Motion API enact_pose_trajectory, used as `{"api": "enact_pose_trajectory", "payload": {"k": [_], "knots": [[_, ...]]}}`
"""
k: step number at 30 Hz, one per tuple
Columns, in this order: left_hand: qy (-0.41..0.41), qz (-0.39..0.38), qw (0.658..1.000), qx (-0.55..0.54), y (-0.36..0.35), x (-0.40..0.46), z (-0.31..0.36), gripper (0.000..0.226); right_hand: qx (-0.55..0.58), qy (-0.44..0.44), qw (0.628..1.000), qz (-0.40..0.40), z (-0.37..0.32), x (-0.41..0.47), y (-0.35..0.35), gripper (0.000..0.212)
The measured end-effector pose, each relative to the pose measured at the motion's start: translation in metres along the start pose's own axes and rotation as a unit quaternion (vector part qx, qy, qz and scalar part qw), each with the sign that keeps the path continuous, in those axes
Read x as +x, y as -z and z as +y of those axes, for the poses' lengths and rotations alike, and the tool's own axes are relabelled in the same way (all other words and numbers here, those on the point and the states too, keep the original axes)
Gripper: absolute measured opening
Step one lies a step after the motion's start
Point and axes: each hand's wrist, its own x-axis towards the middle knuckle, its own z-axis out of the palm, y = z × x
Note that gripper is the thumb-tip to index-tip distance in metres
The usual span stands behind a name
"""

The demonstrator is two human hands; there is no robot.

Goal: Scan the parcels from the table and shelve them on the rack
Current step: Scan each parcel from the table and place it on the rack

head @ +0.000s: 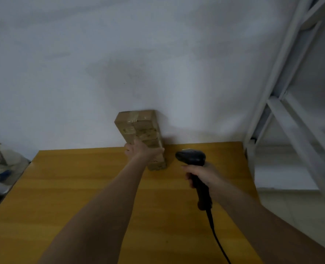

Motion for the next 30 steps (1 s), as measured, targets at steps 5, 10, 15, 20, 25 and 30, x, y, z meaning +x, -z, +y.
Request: {"api": "enact_pose_trajectory", "payload": {"k": [5, 10, 15, 20, 25, 30], "knots": [[0.007, 0.004, 1.0, 0.005, -0.01, 0.033, 0.018, 0.114, 0.037, -0.009, 0.999, 0.008, 0.006, 0.015, 0.006, 0.024], [0.004, 0.0, 1.0, 0.007, -0.022, 0.064, 0.027, 0.115, 0.053, -0.021, 0.998, 0.036, 0.012, 0.028, 0.007, 0.024], [-0.012, -0.011, 1.0, 0.007, -0.024, 0.069, 0.012, 0.108, 0.057, -0.026, 0.996, 0.063, 0.019, 0.034, 0.002, 0.02], [-0.095, -0.124, 0.982, -0.104, -0.021, 0.062, -0.024, 0.107, 0.076, -0.031, 0.993, 0.084, 0.026, 0.036, -0.005, 0.021], [-0.036, -0.264, 0.906, -0.33, -0.012, 0.044, -0.058, 0.061, 0.061, -0.026, 0.992, 0.111, 0.035, 0.034, -0.015, 0.02], [-0.022, -0.316, 0.877, -0.36, -0.016, 0.035, -0.099, 0.096, 0.041, -0.03, 0.99, 0.131, 0.047, 0.029, -0.023, 0.015]]}}
